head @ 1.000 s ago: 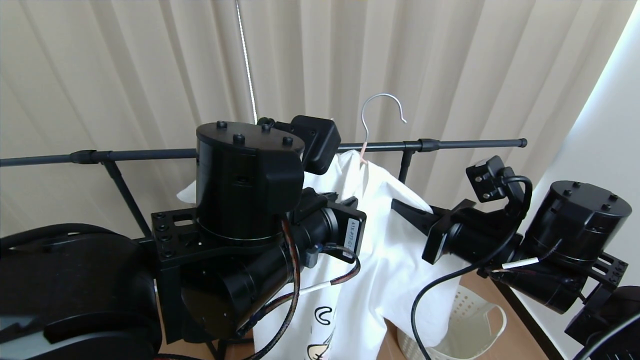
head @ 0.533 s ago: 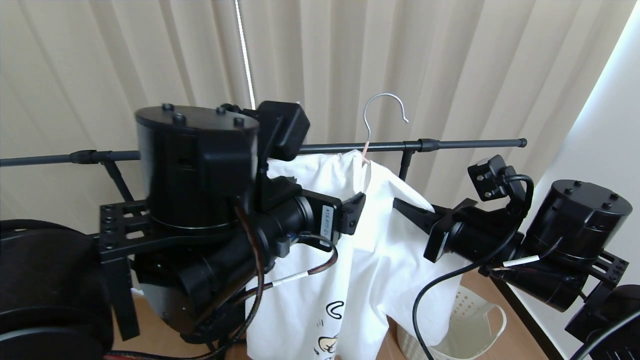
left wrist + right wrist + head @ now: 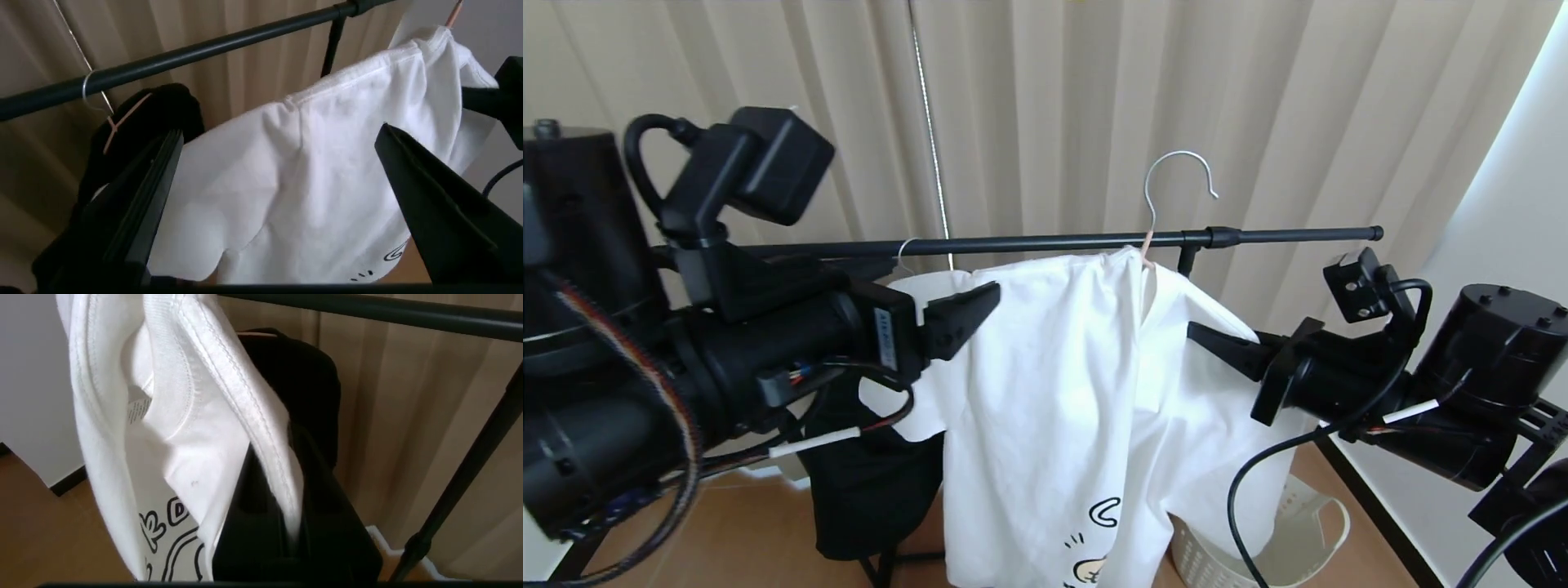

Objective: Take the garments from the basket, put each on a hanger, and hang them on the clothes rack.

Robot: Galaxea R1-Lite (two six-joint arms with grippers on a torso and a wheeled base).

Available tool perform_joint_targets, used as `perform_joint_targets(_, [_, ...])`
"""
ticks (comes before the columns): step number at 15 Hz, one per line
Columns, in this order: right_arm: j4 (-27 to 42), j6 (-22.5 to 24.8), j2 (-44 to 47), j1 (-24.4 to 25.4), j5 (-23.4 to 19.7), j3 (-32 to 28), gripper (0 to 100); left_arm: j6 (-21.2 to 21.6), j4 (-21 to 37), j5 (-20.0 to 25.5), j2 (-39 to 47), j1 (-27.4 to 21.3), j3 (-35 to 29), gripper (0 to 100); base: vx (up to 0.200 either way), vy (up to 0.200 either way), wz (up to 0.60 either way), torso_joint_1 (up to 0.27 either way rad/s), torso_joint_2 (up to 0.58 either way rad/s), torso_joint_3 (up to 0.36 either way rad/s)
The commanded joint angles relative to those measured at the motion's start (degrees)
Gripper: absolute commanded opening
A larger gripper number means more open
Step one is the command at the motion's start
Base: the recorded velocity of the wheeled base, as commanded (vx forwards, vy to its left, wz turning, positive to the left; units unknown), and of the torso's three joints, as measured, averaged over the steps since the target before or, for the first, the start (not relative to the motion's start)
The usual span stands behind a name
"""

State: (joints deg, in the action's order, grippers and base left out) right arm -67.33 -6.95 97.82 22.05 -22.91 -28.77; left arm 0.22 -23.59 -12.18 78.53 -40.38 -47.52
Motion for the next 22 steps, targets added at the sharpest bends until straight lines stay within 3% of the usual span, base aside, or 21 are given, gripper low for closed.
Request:
perform_joint_targets(1, [0.0,0.1,-0.7,-2.7,-2.0,0.7,0,0.4,0.1,6.0,-6.8,7.5,3.7,100,0.000,0.000,0.00,0.000,0.00,0.000])
perform_joint_targets(4, [-6.5,0.2,-0.2,-6.4,-9.4,3.5,0,0.1,0.3,22.0,-7.8,18.6,7.8,100,0.000,0.000,0.00,0.000,0.00,0.000])
perform_joint_targets(7, [-7.5,0.2,-0.4,-8.5,-12.9,4.0,0,-1.0,0.4,33.4,-7.7,21.2,11.0,100,0.000,0.000,0.00,0.000,0.00,0.000])
perform_joint_targets(10, [-7.6,0.3,-0.7,-8.5,-13.6,4.9,0,-1.1,0.3,40.0,-6.3,22.0,12.2,100,0.000,0.000,0.00,0.000,0.00,0.000])
perform_joint_targets(16, [-7.6,0.3,-3.2,-8.6,-16.3,5.7,0,-1.4,0.0,41.5,-1.9,22.0,13.7,100,0.000,0.000,0.00,0.000,0.00,0.000])
perform_joint_targets(22, [-7.6,0.3,-3.8,-8.5,-16.3,6.1,0,-2.6,-0.1,41.4,-0.7,22.2,13.9,100,0.000,0.000,0.00,0.000,0.00,0.000])
